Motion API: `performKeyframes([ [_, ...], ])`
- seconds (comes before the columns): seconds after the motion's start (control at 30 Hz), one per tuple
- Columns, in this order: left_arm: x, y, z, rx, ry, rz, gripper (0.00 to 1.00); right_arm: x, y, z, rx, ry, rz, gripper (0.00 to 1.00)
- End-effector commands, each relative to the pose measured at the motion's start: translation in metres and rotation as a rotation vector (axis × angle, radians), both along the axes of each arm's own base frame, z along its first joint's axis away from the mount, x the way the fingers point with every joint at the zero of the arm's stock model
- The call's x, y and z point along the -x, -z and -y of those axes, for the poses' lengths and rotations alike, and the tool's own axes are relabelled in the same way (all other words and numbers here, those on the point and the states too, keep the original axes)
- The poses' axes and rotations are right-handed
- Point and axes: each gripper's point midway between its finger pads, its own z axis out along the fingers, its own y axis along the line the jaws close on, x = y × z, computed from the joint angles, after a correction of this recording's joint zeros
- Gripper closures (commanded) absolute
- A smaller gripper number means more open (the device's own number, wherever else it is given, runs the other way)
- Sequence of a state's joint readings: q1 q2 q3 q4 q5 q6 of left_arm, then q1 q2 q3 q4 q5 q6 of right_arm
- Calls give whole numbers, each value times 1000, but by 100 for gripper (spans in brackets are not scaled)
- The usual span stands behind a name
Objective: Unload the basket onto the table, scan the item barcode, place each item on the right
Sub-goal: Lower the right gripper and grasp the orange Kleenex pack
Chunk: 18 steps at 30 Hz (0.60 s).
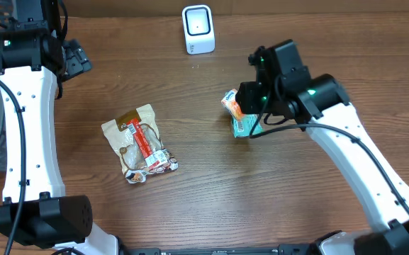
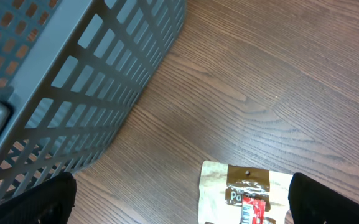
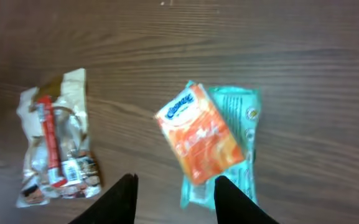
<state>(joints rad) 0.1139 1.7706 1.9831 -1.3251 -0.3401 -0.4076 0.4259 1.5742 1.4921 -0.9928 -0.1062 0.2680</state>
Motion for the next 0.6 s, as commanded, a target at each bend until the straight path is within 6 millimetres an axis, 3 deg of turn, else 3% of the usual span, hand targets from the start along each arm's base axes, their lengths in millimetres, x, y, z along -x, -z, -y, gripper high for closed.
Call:
performKeyframes([
  [0.0, 3, -16, 0, -9, 8, 38, 0, -14, 9, 2, 37, 25, 9, 59],
  [0.17, 3, -16, 0, -9, 8, 38, 0, -21, 34, -11, 69, -10, -13, 59],
  [0.37, 3, -16, 0, -9, 8, 38, 0, -22, 60, -22, 229, -44, 10, 58],
  [0.57, 3, -16, 0, -9, 8, 38, 0, -21, 63, -29, 424, -56, 111, 57],
])
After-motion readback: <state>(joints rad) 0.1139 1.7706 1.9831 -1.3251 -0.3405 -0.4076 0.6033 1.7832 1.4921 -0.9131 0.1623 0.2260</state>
